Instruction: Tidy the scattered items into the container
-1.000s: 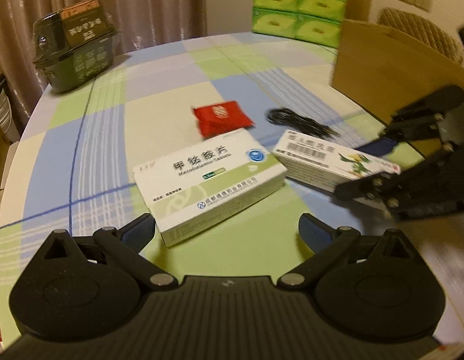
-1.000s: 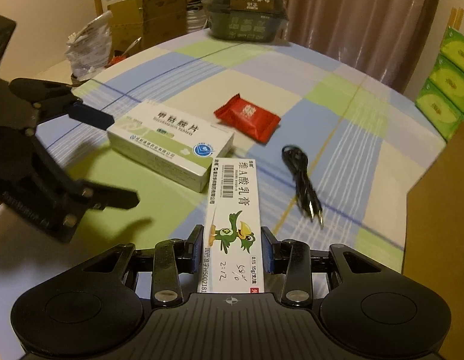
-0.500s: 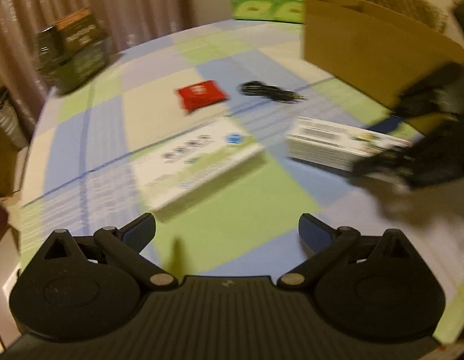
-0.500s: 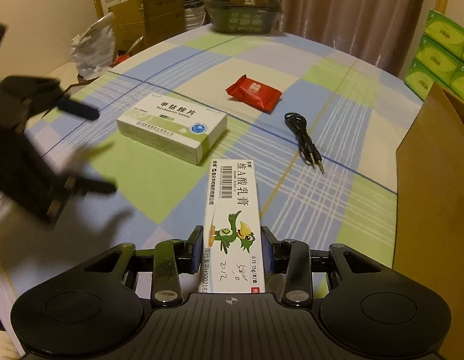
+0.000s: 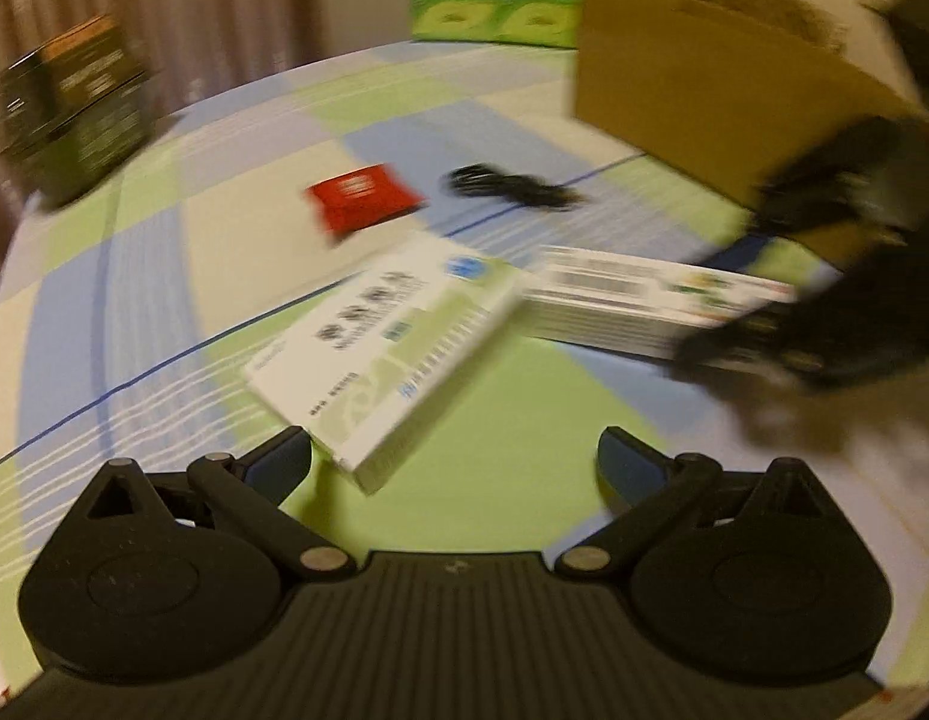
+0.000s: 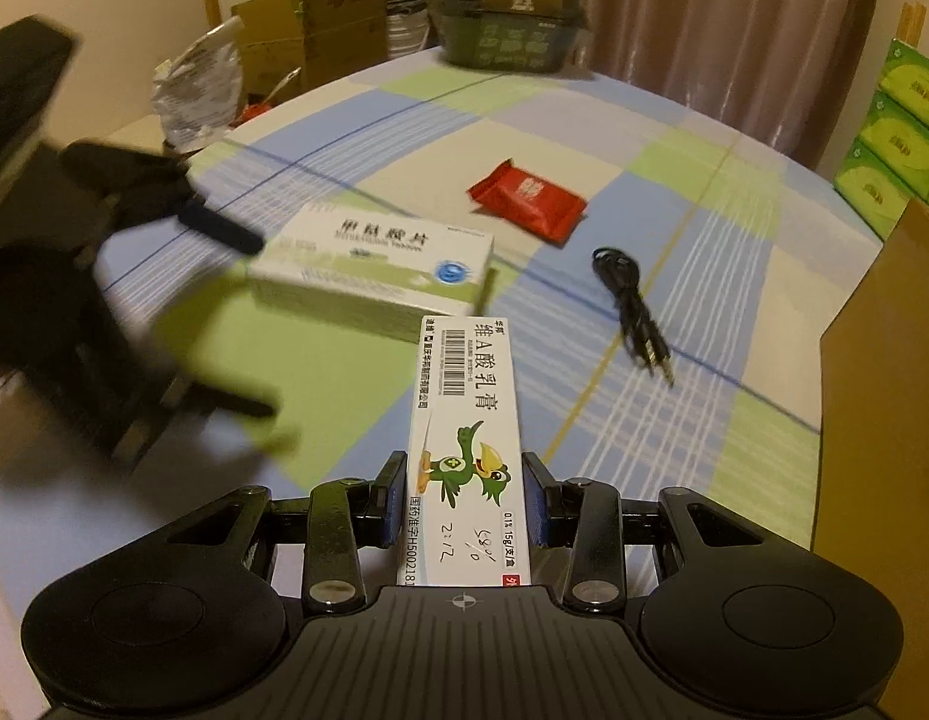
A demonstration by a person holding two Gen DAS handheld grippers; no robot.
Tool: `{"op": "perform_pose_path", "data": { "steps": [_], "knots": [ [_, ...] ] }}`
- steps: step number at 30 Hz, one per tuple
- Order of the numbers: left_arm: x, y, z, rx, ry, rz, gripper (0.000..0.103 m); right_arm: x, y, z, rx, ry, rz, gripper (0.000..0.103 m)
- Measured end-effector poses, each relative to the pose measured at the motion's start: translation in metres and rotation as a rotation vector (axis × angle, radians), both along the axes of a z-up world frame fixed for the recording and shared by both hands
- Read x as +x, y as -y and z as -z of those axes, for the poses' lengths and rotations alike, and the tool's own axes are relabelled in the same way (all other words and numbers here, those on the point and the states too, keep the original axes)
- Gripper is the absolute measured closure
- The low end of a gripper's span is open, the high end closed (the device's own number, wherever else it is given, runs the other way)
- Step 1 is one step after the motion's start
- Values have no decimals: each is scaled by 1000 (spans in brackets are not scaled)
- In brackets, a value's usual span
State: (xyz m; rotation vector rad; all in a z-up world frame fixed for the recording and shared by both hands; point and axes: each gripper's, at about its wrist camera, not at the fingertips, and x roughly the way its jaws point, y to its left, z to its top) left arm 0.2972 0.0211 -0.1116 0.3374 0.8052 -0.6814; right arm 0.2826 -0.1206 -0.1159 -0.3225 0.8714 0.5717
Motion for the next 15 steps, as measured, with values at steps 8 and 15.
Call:
{"op": "perform_pose_path", "data": {
  "steps": [8,15],
  "knots": [
    [-4,7,-9,51,73,-2,3,14,9,-2,-1,14,52,67],
    [44,-4,0,77,72,-89,8,9,14,3,9,1,69,67]
  ]
}}
